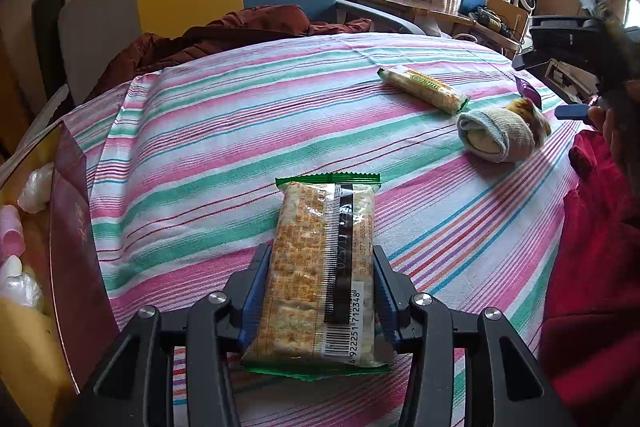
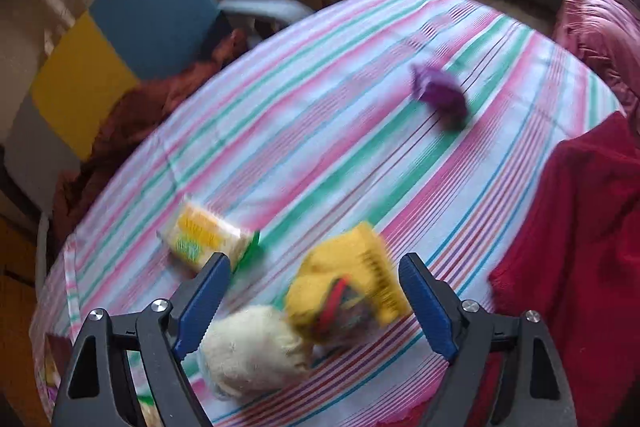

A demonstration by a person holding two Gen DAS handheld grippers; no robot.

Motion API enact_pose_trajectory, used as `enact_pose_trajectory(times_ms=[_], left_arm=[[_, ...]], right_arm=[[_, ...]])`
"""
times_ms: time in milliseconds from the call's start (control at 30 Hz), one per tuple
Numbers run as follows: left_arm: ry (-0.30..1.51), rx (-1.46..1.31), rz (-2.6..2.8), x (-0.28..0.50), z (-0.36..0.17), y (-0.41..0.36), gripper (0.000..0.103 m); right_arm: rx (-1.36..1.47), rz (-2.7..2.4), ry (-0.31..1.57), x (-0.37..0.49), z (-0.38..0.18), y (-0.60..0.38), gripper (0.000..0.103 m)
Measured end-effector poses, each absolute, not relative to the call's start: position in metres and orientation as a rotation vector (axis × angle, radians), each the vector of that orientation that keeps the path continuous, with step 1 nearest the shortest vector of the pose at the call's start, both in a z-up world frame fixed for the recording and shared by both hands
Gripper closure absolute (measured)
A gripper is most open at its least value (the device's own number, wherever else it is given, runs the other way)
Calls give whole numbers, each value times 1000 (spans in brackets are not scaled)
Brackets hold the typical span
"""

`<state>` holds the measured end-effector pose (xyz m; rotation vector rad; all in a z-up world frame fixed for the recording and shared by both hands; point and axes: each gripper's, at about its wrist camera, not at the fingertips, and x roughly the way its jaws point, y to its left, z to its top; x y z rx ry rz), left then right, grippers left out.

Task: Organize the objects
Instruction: 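Grasp the large cracker packet with the left tool while the right tool grasps the yellow knit item, then carry the cracker packet and yellow knit item into the gold tray and release both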

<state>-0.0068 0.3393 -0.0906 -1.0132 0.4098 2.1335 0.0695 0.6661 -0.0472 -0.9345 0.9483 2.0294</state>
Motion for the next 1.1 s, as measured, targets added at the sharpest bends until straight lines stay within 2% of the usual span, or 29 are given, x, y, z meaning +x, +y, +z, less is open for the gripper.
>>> enact_pose_trajectory(times_ms=[100,200,300,333,367,400,533,667,867,1100], left_arm=[[402,-1015,2131,-7,-91,339,55],[398,-1014,2129,-8,-91,339,55],[396,-1012,2129,-8,-91,339,55],[396,-1010,2129,-8,-92,339,55],[396,-1010,2130,-8,-92,339,55],[396,-1011,2130,-8,-92,339,55],[397,-1028,2124,-9,-89,339,55],[344,-1035,2119,-8,-76,330,56],[224,-962,2173,-1,-30,298,56],[124,-915,2323,-8,13,239,55]], right_arm=[[-927,1955,999,78,-55,676,16],[-1057,1919,1065,67,-77,677,16],[-1204,1893,974,47,-91,670,17],[-1233,1888,960,43,-94,669,23],[-1234,1898,949,41,-94,668,25],[-1225,1922,936,40,-92,667,40],[-1191,1968,914,38,-86,663,52],[-1087,2054,875,39,-69,659,53],[-1006,2227,832,39,-49,642,53],[-1013,2417,725,19,-25,609,53]])
